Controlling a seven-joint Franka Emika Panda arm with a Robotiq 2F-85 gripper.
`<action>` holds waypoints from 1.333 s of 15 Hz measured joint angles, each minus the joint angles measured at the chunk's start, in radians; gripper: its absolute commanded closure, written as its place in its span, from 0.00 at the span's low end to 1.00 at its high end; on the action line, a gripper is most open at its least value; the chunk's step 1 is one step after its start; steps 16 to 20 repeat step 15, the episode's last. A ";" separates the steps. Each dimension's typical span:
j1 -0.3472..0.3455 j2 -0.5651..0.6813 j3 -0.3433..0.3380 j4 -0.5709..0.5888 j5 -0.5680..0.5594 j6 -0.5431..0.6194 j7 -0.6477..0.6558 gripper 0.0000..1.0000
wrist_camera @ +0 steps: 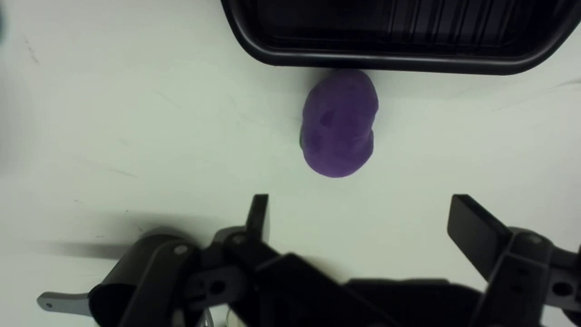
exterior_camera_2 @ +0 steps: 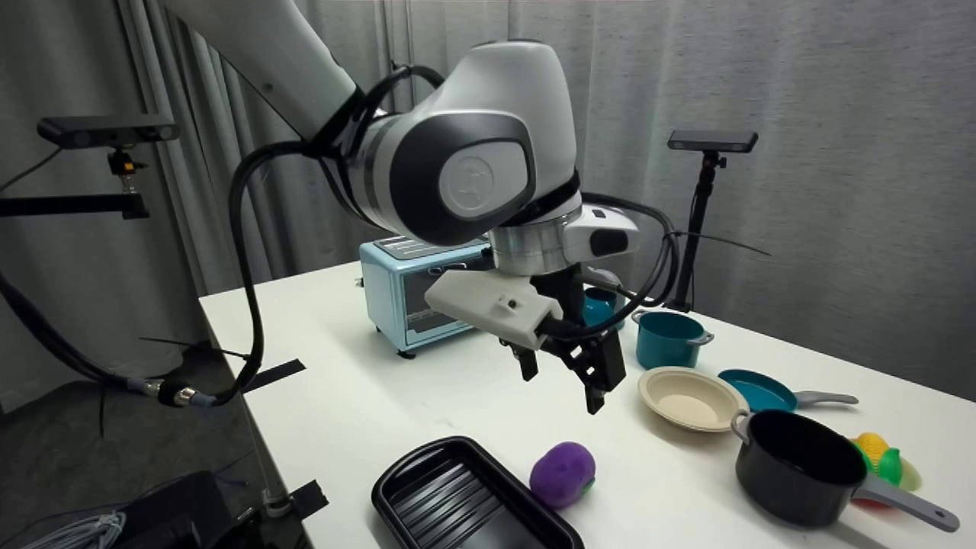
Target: Pick the purple object on the plate and put it on the table
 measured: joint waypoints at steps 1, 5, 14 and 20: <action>0.000 0.000 0.000 0.000 0.000 0.000 0.000 0.00; 0.000 0.013 0.000 0.000 0.000 0.000 0.000 0.00; 0.000 0.013 0.000 0.000 0.000 0.000 0.000 0.00; 0.000 0.013 0.000 0.000 0.000 0.000 0.000 0.00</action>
